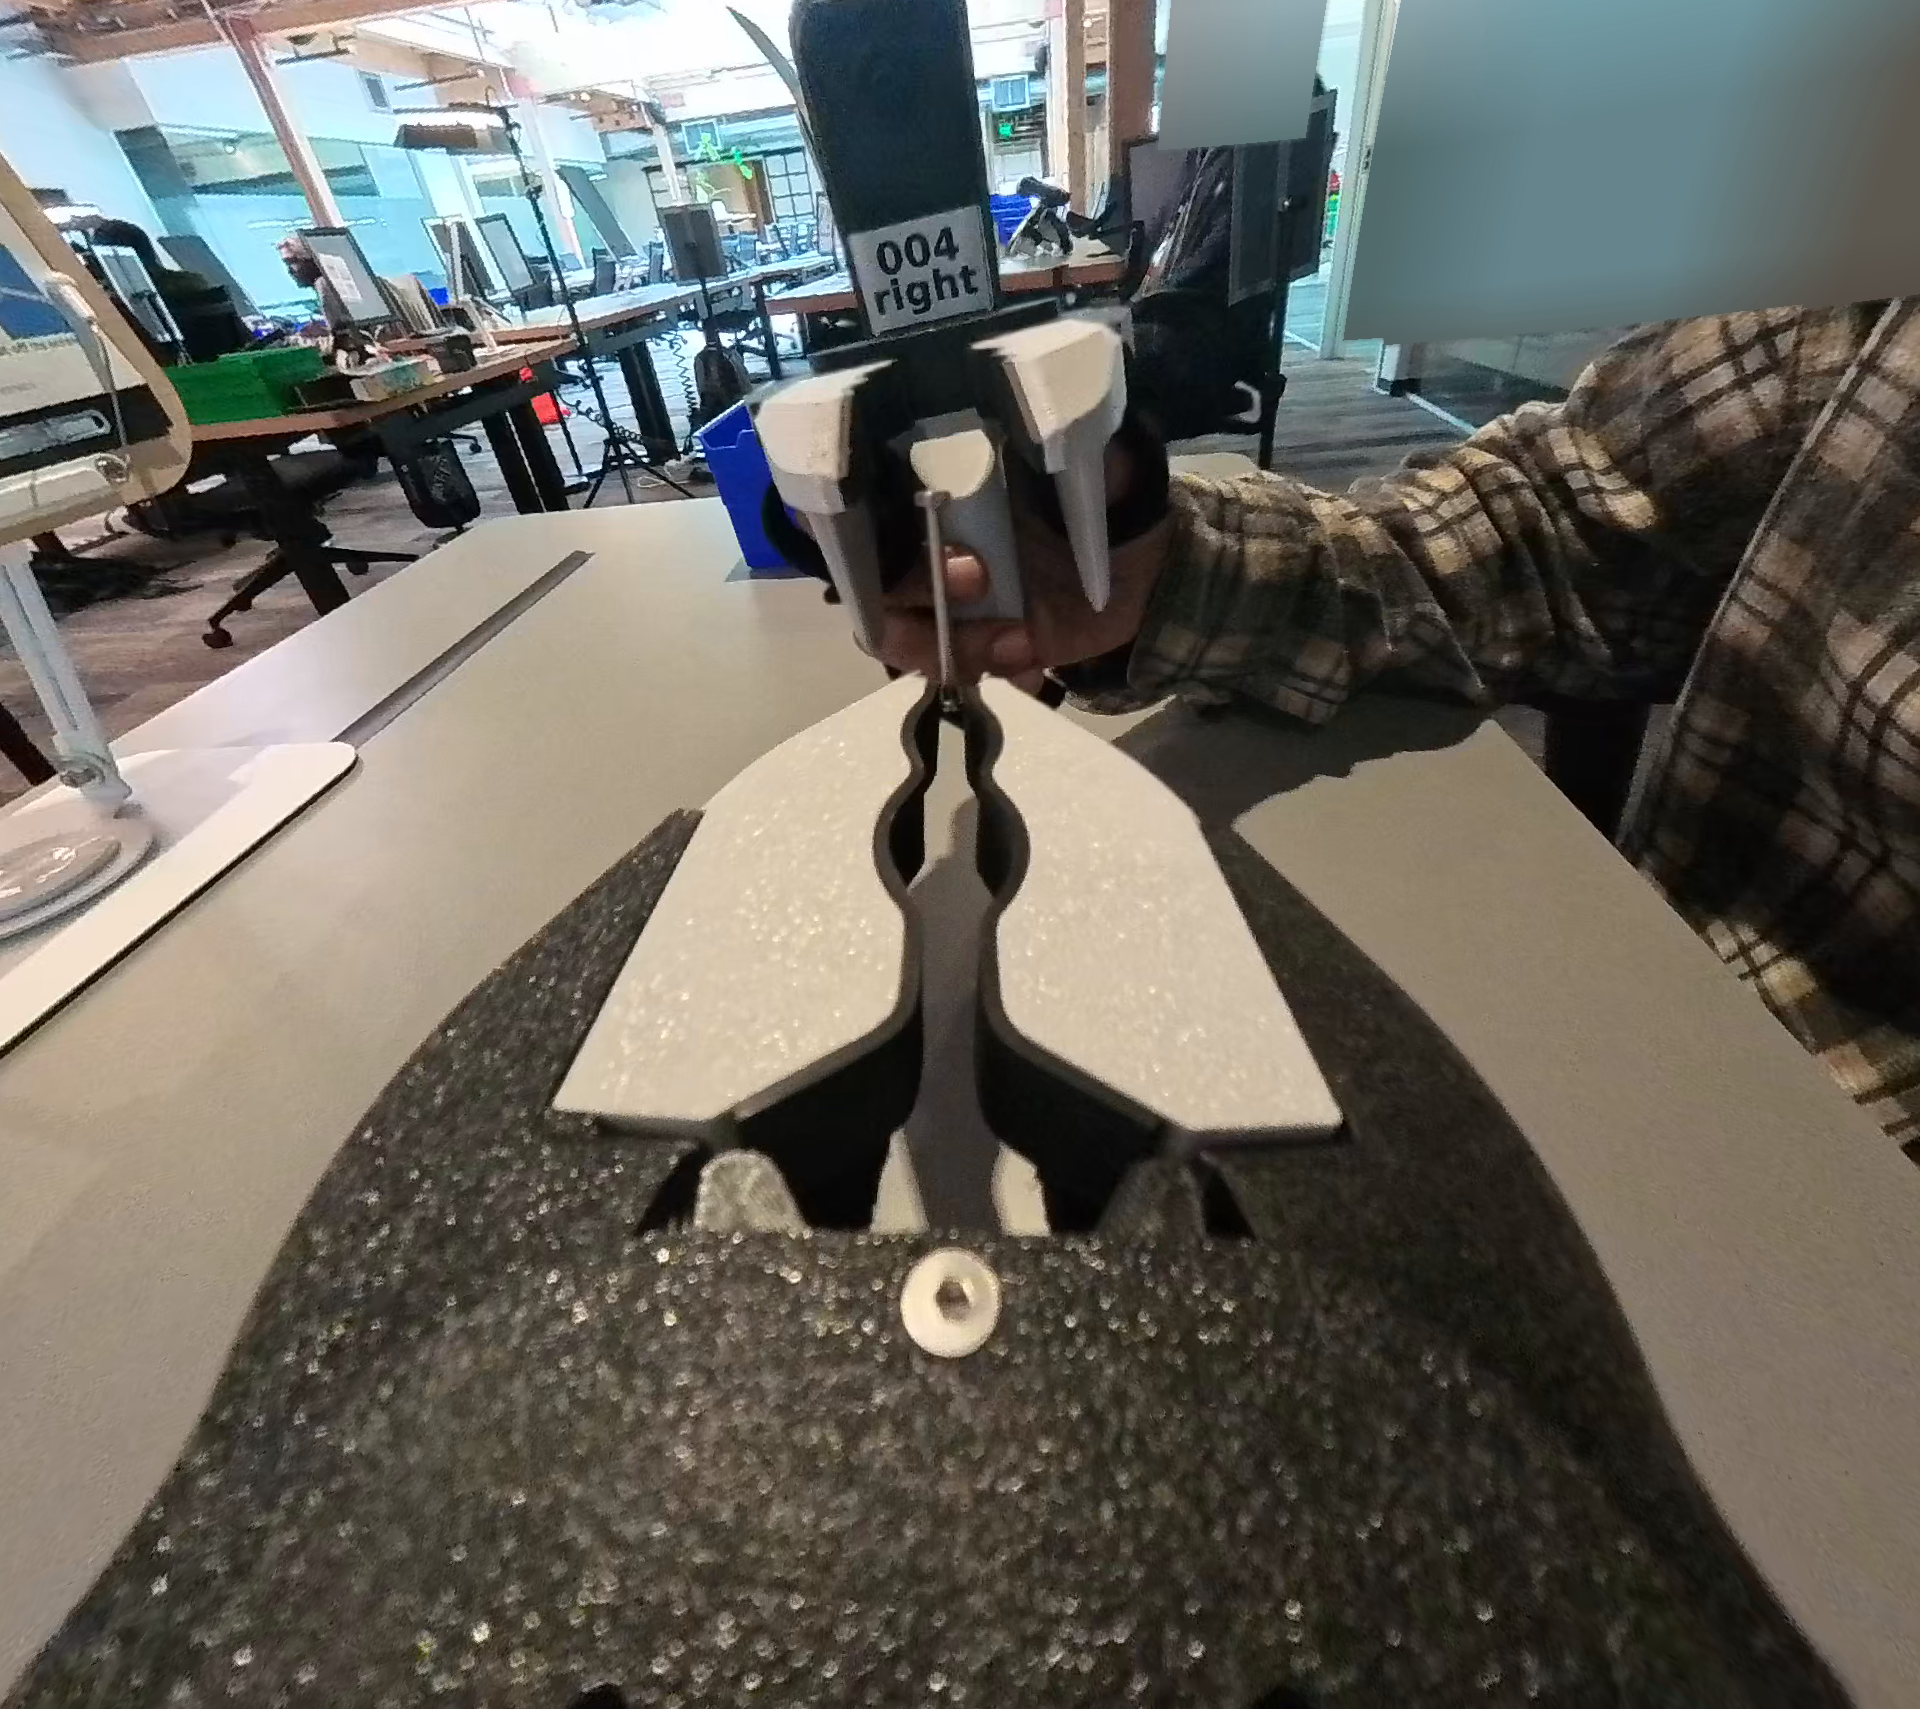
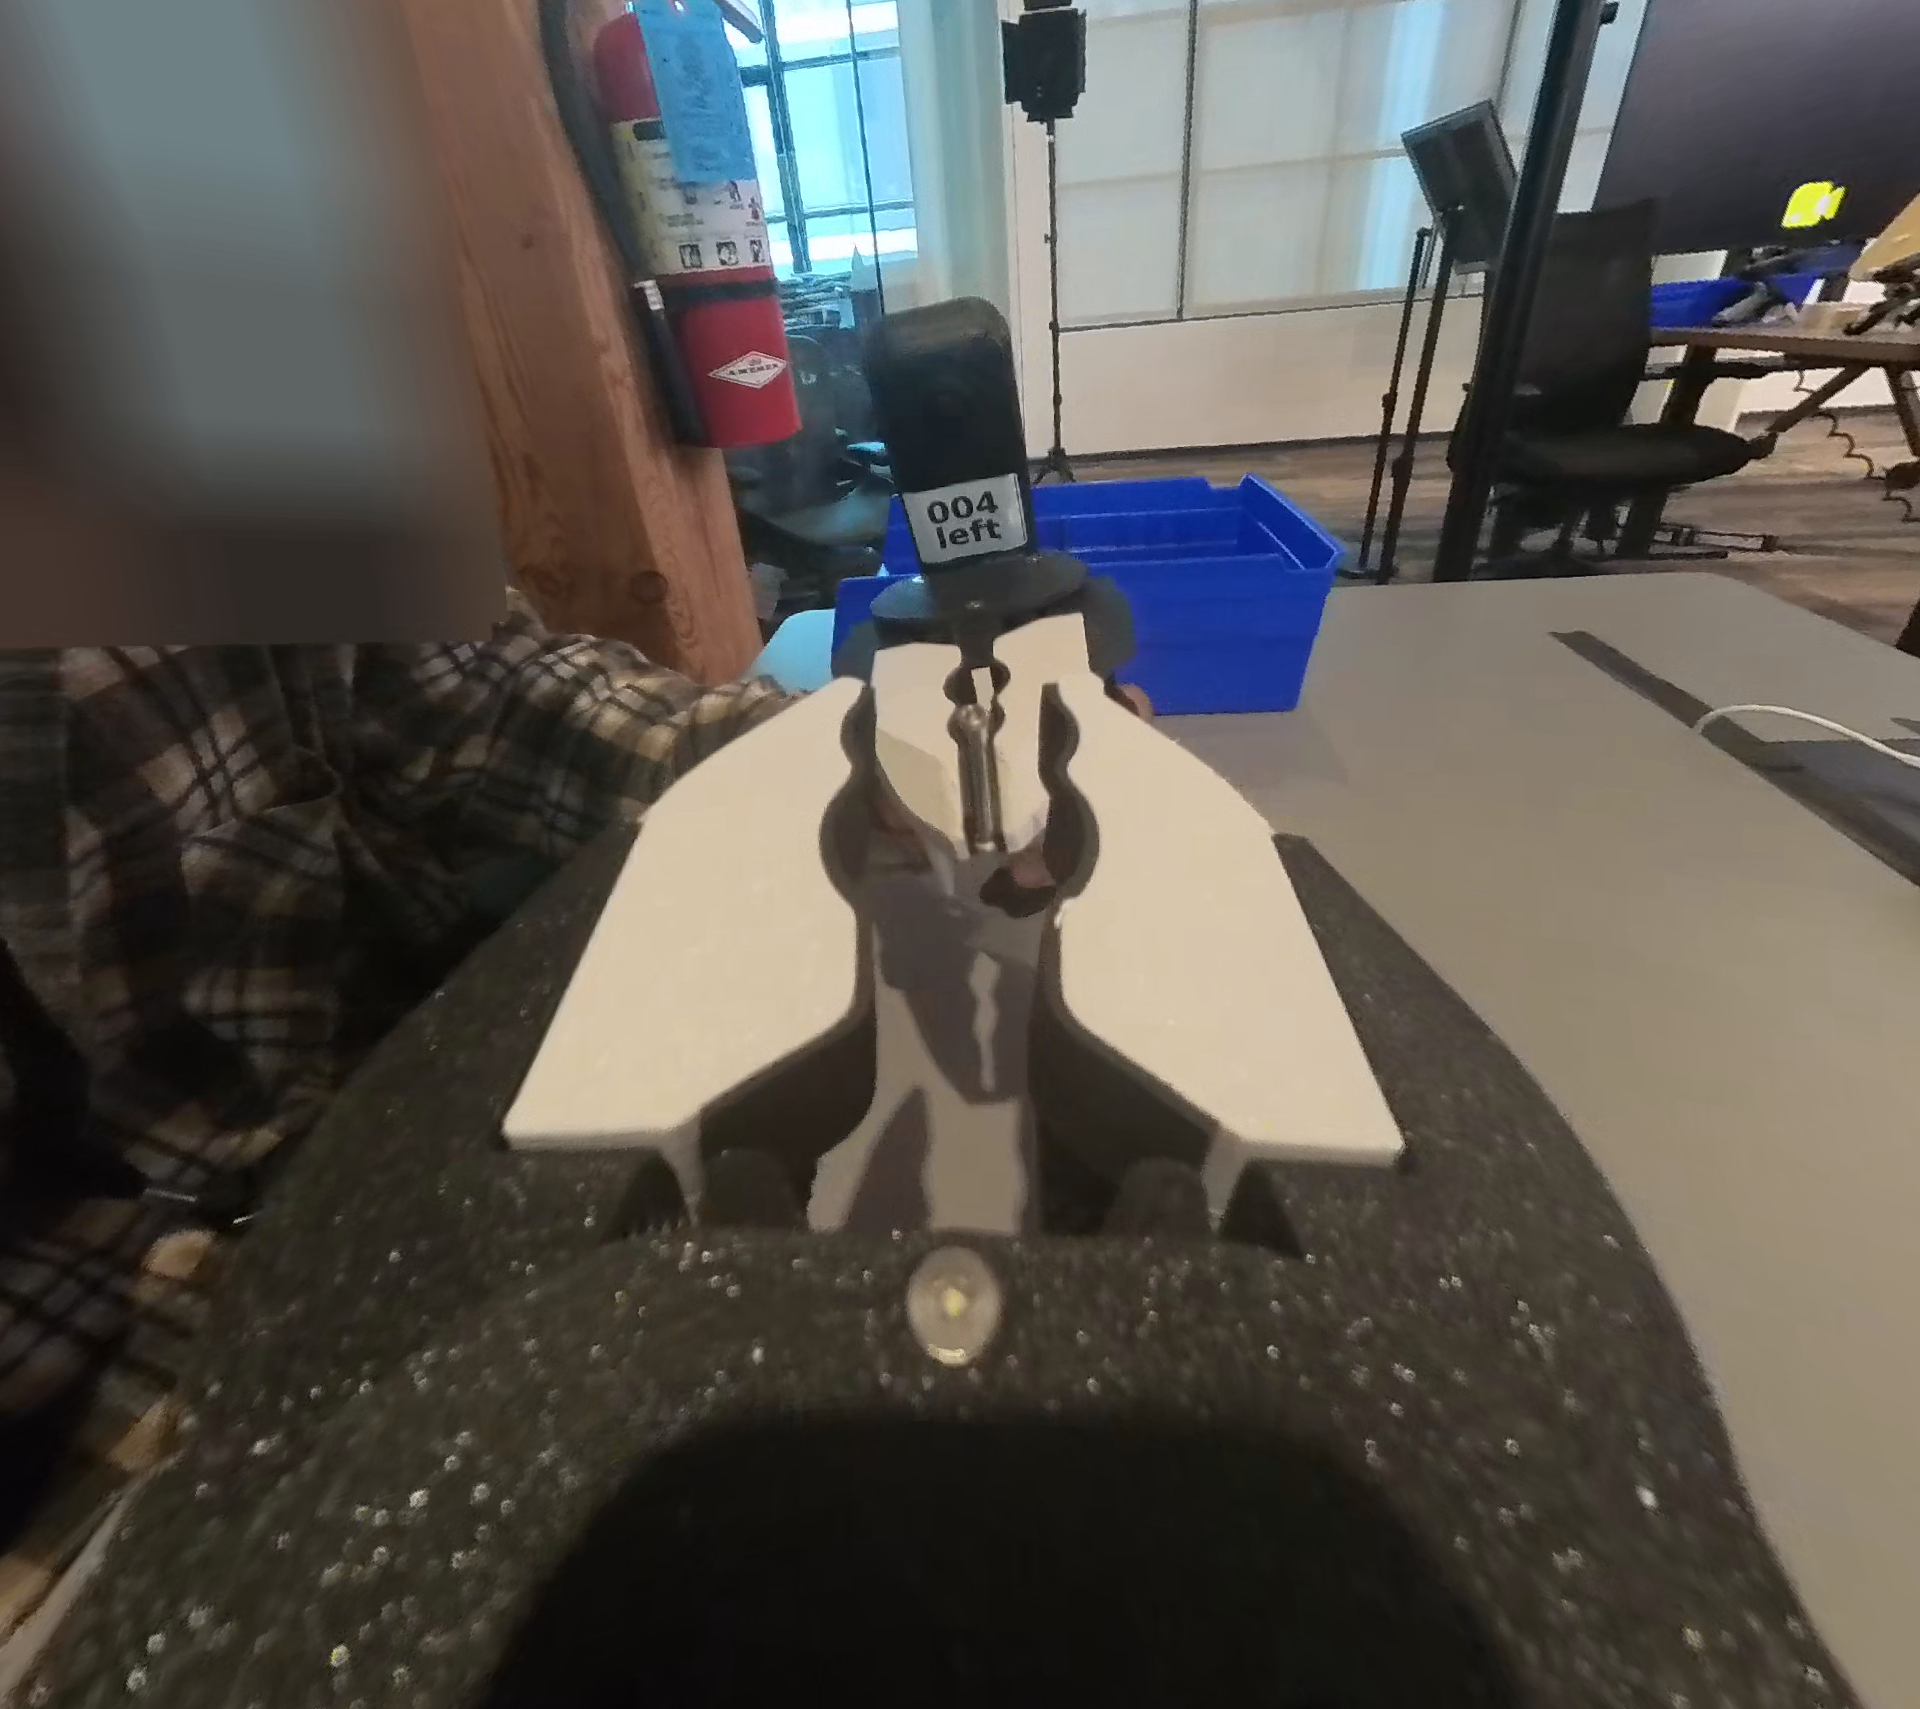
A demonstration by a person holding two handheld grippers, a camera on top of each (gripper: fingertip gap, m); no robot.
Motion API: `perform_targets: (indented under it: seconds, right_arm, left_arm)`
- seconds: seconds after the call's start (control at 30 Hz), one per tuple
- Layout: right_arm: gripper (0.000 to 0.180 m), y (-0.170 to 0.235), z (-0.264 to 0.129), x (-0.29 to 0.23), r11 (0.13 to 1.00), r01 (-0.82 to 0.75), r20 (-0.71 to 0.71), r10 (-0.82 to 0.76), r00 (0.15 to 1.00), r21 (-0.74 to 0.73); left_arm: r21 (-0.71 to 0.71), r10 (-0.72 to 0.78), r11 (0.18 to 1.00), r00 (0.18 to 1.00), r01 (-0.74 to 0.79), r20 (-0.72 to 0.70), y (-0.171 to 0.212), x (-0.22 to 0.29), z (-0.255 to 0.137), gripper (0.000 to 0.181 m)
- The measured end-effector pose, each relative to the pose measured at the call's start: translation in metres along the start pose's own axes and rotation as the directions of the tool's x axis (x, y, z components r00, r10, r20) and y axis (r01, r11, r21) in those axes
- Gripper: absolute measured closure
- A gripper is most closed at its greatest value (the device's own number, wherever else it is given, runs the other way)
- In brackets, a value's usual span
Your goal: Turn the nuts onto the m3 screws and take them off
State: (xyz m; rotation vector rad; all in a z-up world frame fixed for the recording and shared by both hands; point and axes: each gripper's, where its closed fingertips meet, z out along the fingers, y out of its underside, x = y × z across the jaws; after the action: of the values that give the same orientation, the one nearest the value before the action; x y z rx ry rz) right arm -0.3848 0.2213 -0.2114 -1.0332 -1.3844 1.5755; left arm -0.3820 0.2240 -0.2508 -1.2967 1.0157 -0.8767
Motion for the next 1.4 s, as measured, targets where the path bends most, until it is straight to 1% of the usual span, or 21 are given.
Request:
perform_targets:
  seconds: [0.17,0.4,0.57,0.77,1.07,1.33,1.4]
  right_arm:
    - [0.159,0.003,0.001,-0.002,1.000,0.024,0.014,-0.024,1.000,-0.010]
    - [0.161,0.006,0.003,-0.004,0.999,0.035,0.025,-0.034,0.999,-0.033]
    - [0.173,0.008,0.004,-0.003,0.998,0.045,0.017,-0.044,0.999,-0.044]
    - [0.174,0.010,0.004,-0.001,0.996,0.064,-0.014,-0.065,0.998,-0.064]
    - [0.174,0.012,0.001,0.009,0.995,0.065,-0.185,-0.077,0.980,-0.074]
    - [0.174,0.011,-0.003,0.021,1.000,0.004,-0.343,0.000,0.940,0.012]
    - [0.174,0.010,-0.003,0.021,0.999,-0.005,-0.362,0.021,0.932,0.046]
  left_arm:
    - [-0.001,0.011,1.000,1.000,-0.011,-0.020,0.000,0.004,0.002,0.177]
    - [-0.003,0.011,1.000,1.000,-0.011,-0.021,0.001,0.005,0.003,0.177]
    - [-0.006,0.011,1.000,1.000,-0.011,-0.019,0.001,0.004,0.003,0.177]
    - [-0.017,0.014,1.000,1.000,-0.014,-0.006,0.003,0.003,0.004,0.177]
    - [-0.042,0.026,0.999,0.998,-0.023,0.064,0.005,-0.005,0.003,0.177]
    - [-0.044,0.016,0.999,0.994,-0.011,0.104,0.005,-0.011,0.002,0.177]
    - [-0.041,0.015,0.999,0.994,-0.010,0.110,0.005,-0.011,0.002,0.177]
